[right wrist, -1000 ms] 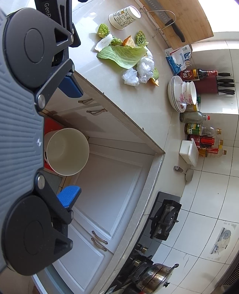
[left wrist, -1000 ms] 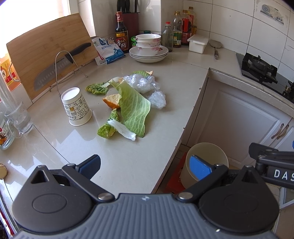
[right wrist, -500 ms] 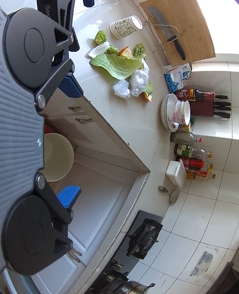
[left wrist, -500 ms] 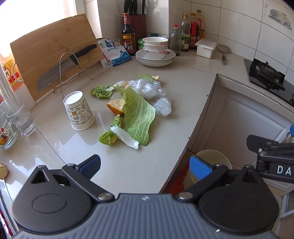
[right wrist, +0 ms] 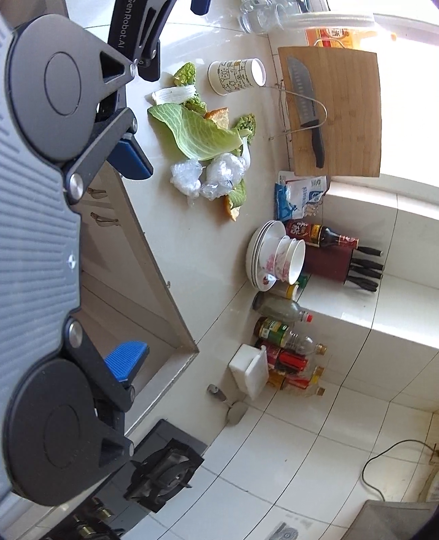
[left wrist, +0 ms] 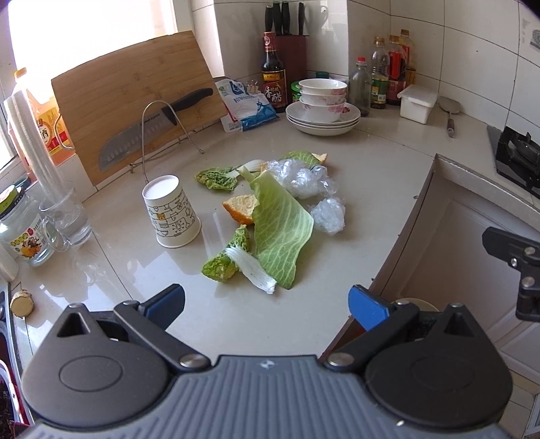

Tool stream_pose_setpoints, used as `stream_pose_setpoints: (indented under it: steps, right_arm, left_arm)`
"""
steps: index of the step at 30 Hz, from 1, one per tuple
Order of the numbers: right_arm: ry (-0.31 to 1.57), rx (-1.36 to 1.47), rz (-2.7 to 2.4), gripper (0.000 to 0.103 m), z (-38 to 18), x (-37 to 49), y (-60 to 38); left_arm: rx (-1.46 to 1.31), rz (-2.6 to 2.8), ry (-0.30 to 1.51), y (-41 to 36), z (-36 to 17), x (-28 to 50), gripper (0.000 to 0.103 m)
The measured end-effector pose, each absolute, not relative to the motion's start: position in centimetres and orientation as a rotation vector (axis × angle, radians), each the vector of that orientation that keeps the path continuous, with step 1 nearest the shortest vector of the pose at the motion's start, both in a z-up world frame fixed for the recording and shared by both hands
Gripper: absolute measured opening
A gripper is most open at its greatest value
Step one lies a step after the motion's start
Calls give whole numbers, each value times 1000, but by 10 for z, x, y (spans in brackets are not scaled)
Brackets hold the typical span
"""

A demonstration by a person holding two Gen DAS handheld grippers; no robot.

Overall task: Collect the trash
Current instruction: 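Move the left tool to the bok choy stalk while the right tool approaches the plastic bag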

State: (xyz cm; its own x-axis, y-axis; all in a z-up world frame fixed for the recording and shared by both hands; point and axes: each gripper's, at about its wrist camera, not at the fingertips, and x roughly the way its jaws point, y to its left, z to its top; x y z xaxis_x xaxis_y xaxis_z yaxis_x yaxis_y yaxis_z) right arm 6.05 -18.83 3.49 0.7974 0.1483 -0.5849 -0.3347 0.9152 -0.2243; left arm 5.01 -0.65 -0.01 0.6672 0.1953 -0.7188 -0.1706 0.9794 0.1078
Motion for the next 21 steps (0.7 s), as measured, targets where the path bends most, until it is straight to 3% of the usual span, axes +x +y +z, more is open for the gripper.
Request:
stream_pose_setpoints:
  steps: [11,21]
  right_arm:
    - [570,-267,437,103,31,85,-199]
    - [624,-206,552,103,11,105,-164]
  left_arm:
    - [77,199,803,-9,-2,63,102]
    - [90,32,776,33,-22,86,102]
